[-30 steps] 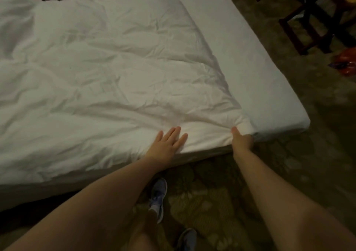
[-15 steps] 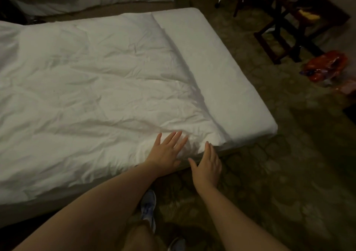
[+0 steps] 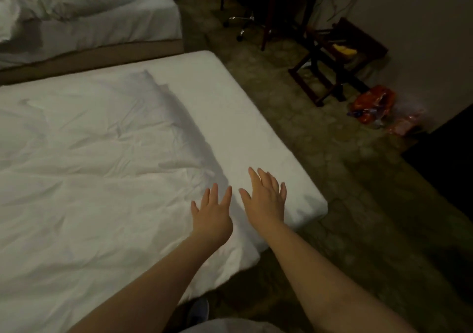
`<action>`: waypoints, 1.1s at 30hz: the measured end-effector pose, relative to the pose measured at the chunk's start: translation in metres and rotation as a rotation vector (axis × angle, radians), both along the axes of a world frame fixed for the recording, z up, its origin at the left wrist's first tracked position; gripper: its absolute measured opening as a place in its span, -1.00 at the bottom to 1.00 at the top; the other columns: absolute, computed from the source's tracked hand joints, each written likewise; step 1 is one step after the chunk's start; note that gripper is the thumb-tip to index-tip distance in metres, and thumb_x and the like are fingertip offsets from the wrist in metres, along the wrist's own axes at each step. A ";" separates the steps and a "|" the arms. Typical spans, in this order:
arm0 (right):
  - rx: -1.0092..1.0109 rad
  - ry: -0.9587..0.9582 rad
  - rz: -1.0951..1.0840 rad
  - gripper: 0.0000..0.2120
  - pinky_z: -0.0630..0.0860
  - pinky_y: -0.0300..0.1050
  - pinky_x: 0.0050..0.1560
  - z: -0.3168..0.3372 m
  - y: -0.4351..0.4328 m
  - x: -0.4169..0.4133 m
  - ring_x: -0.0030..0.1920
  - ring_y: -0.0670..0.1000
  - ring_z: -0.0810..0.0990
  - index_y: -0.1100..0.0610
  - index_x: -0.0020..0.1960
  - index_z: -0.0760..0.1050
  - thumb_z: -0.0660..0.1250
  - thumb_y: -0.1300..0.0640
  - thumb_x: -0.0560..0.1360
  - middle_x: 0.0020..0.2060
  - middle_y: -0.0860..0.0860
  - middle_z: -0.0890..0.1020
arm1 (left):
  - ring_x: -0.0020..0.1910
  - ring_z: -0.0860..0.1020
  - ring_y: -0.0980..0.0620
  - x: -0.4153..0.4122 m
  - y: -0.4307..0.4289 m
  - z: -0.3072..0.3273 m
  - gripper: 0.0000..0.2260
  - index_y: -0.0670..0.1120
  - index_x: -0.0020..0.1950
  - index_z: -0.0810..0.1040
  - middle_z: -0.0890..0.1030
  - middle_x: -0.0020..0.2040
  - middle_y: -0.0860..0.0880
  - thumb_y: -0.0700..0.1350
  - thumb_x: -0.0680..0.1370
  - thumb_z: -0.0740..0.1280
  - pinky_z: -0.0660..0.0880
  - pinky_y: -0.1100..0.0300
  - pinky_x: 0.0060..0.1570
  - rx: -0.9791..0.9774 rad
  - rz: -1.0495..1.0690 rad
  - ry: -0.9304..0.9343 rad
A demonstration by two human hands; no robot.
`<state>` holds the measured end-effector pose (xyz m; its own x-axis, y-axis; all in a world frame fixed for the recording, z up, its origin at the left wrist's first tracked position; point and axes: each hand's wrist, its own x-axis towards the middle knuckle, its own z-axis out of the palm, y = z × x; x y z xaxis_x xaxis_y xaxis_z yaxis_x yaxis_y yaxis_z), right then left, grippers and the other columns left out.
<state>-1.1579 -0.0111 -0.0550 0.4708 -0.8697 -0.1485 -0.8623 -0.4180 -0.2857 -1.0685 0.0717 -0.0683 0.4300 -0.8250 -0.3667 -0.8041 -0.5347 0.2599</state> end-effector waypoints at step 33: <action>-0.206 -0.089 0.534 -0.57 -0.11 0.14 0.49 0.132 -0.720 -0.035 0.45 -0.03 0.21 -0.07 0.48 0.22 0.09 -0.05 0.63 0.41 -0.11 0.35 | 0.54 -0.11 -0.11 -0.028 -0.641 0.110 -0.41 0.12 0.56 -0.11 -0.08 0.57 -0.05 0.03 0.62 0.13 0.01 -0.23 0.44 -0.098 0.532 -0.212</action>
